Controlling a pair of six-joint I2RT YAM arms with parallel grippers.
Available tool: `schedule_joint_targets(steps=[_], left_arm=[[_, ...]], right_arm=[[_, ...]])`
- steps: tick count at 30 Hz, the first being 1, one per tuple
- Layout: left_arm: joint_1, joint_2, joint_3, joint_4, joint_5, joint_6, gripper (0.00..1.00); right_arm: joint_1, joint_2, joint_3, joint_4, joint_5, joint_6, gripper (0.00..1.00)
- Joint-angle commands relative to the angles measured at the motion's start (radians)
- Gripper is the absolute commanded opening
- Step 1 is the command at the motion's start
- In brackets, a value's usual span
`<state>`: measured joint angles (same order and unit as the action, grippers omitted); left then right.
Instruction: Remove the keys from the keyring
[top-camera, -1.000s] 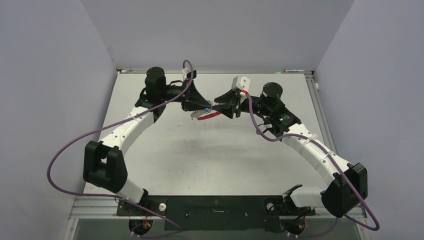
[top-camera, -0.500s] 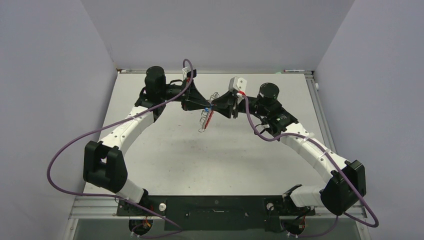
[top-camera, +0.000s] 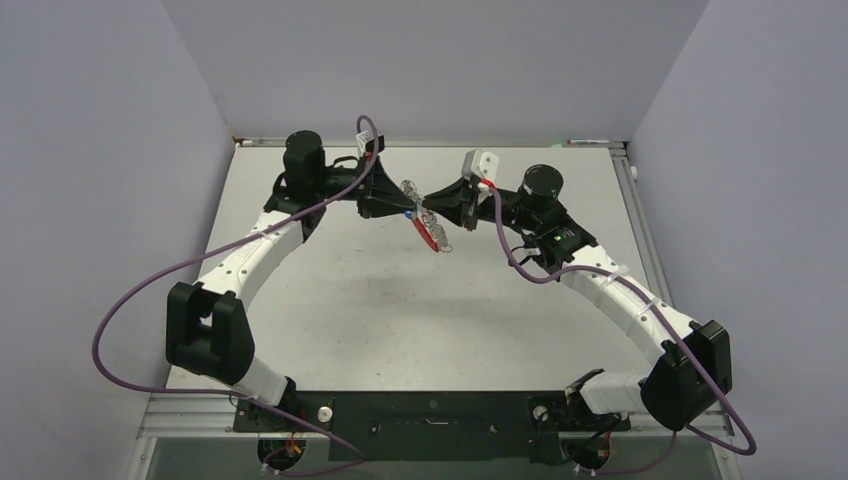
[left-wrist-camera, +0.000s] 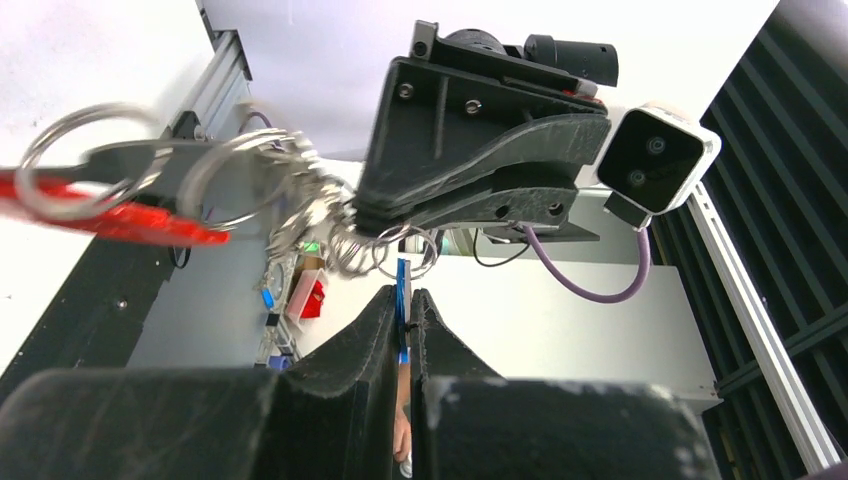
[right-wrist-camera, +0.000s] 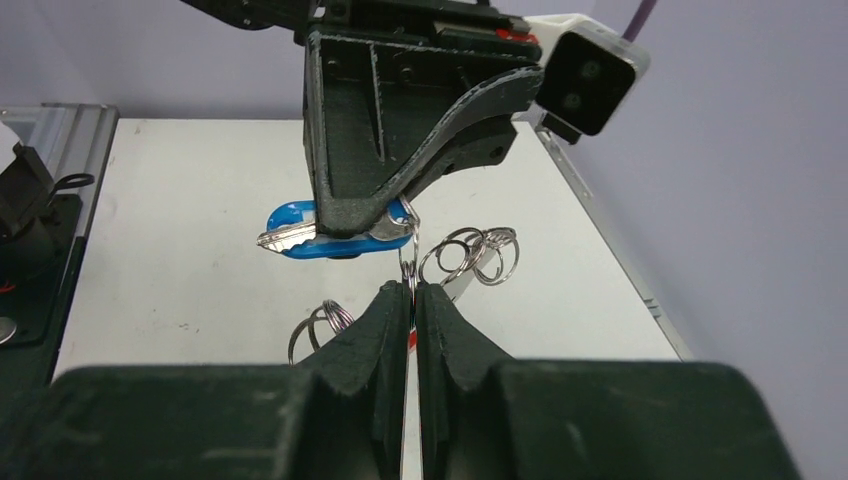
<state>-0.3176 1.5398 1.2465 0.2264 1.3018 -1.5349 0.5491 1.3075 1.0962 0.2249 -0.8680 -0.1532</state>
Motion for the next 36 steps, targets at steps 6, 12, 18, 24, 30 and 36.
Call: schedule_joint_targets(steps=[6,12,18,24,30,36], left_arm=[[0.029,-0.014,0.008,-0.04,-0.031,0.072,0.0],[0.016,-0.009,0.013,-0.045,-0.036,0.084,0.0],[-0.016,-0.01,0.025,-0.048,-0.038,0.094,0.0],[-0.007,-0.006,0.05,-0.048,-0.036,0.097,0.0],[0.017,-0.022,0.033,-0.069,-0.038,0.124,0.0],[0.072,-0.031,0.049,-0.243,-0.097,0.32,0.0]], right_arm=[[-0.058,-0.045,-0.037,0.324,-0.017,0.196,0.05],[-0.058,-0.029,-0.05,0.451,-0.002,0.336,0.05],[-0.041,0.003,-0.057,0.54,0.031,0.434,0.05],[-0.041,-0.01,-0.094,0.522,0.025,0.423,0.05],[-0.063,-0.034,-0.098,0.421,0.018,0.333,0.05],[-0.078,-0.059,-0.088,0.281,0.015,0.245,0.05]])
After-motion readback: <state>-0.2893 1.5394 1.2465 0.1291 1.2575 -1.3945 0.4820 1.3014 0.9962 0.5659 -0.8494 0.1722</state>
